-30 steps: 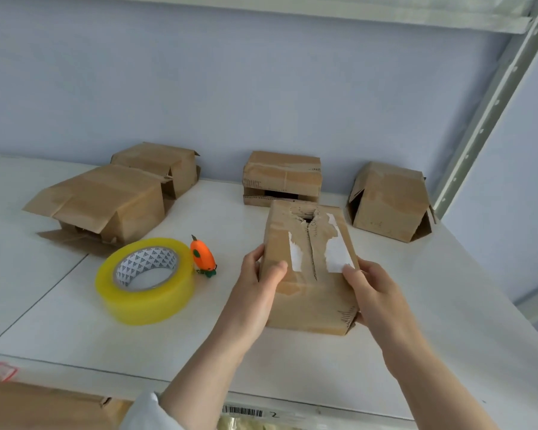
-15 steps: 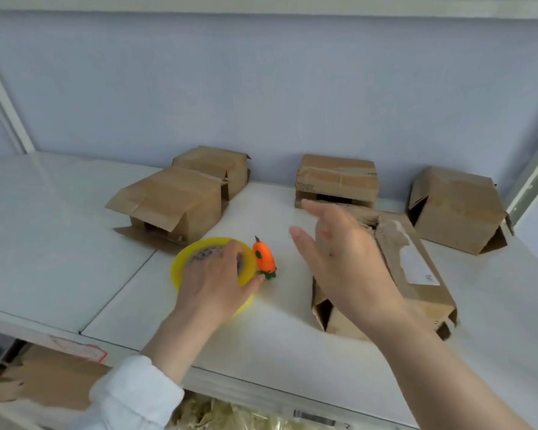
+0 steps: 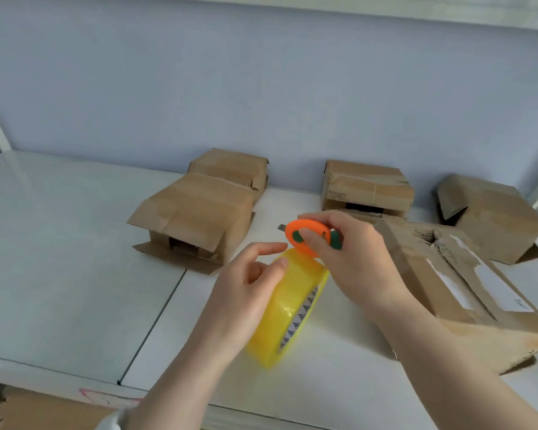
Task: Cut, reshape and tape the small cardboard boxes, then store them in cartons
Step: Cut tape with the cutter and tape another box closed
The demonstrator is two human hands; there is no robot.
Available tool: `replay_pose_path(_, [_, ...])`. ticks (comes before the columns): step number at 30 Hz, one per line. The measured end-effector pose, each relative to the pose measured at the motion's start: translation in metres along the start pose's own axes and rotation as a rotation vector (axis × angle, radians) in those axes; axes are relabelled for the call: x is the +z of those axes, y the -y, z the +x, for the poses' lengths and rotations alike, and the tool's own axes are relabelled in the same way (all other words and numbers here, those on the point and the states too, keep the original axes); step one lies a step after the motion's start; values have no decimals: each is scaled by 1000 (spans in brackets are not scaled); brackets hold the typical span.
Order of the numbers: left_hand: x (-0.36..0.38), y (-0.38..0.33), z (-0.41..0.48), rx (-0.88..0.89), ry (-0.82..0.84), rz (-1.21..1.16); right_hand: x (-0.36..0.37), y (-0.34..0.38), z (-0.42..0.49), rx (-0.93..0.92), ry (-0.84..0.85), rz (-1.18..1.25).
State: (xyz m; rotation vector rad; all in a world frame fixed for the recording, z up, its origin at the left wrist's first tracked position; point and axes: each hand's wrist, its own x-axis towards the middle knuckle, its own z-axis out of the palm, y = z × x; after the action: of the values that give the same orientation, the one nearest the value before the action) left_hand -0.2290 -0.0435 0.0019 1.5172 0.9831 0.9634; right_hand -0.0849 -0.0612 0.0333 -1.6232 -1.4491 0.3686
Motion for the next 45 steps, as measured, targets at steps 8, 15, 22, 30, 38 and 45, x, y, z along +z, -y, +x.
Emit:
replay_pose_path(8, [-7,-10,23,-133,211,-9,14,-3,-6,23,-175,60])
replay_pose_path(15, [-7,-18,28,-114,169,68,33,5,-19,-64,-338,185])
replay_pose_path(22, [-8,-16,34,-30,106,103,34,12,-19,-51,-328,218])
replay_pose_path(30, [0,-13,32,23,81,31,34,5,-17,-124,-423,132])
replay_pose_path(38, [26,-42,22,185,-8,1,1,17,-18,-108,-571,150])
replay_pose_path(45, [65,-104,16,425,-61,101,-89,32,-7,166,-656,702])
